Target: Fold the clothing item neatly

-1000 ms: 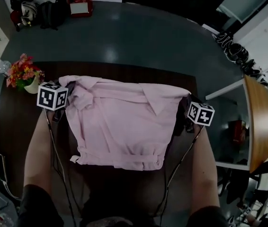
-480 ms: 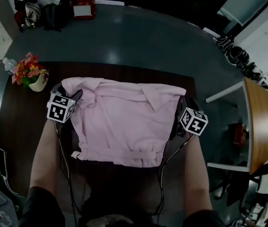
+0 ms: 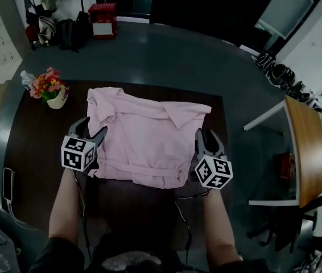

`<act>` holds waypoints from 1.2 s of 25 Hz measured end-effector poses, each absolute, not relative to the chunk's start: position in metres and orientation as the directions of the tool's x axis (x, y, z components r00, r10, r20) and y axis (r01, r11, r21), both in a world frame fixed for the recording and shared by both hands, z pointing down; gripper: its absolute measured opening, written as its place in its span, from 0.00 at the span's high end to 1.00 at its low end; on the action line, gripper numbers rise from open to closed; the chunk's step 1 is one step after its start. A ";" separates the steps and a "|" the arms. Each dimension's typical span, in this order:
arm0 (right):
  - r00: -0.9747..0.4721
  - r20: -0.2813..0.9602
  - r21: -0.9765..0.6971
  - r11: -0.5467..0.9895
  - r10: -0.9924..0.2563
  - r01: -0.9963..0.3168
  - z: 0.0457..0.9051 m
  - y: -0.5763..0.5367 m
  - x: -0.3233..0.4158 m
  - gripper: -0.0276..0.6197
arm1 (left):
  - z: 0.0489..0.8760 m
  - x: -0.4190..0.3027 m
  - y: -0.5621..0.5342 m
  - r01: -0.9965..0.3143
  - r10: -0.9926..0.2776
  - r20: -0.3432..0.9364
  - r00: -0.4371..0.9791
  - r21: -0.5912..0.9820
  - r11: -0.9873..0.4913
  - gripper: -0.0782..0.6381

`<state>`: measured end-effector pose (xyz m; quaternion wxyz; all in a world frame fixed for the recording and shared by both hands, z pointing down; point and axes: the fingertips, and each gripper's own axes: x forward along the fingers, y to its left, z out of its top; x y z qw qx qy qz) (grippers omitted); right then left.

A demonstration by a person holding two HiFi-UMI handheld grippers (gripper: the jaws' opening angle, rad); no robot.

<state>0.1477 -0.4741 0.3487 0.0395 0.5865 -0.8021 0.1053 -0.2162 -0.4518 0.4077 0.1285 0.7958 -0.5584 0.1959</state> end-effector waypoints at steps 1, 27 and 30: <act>-0.329 0.166 -0.145 0.307 -0.930 -0.940 0.341 -0.460 0.141 0.78 | 0.394 -0.198 -0.438 -0.934 -0.843 0.423 0.333 0.023 -0.357 0.46; -0.455 -0.129 -0.213 0.472 -0.881 -0.855 0.256 -0.202 0.117 0.97 | 0.259 -0.013 -0.152 -0.868 -0.871 0.013 0.491 0.091 -0.488 0.88; -0.445 -0.108 -0.194 0.458 -0.889 -0.867 0.263 -0.174 0.113 0.97 | 0.269 -0.010 -0.126 -0.850 -0.854 0.022 0.520 0.104 -0.516 0.88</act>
